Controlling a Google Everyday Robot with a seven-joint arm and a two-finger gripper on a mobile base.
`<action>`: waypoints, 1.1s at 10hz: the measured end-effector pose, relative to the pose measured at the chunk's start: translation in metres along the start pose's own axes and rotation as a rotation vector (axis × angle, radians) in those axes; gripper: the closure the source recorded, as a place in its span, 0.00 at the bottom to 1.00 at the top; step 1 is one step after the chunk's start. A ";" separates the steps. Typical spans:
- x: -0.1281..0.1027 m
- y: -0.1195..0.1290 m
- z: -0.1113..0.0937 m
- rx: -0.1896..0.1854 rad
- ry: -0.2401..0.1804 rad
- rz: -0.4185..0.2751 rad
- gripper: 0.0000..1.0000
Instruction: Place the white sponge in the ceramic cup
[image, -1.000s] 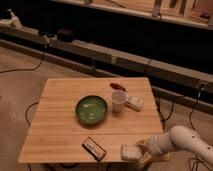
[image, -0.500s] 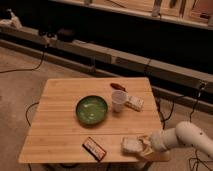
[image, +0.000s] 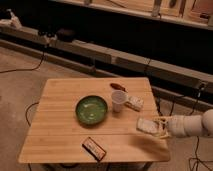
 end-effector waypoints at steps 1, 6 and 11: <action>-0.002 -0.013 -0.008 0.009 0.015 -0.003 1.00; -0.041 -0.083 -0.008 -0.044 0.012 -0.050 1.00; -0.058 -0.143 0.042 -0.107 0.021 -0.030 1.00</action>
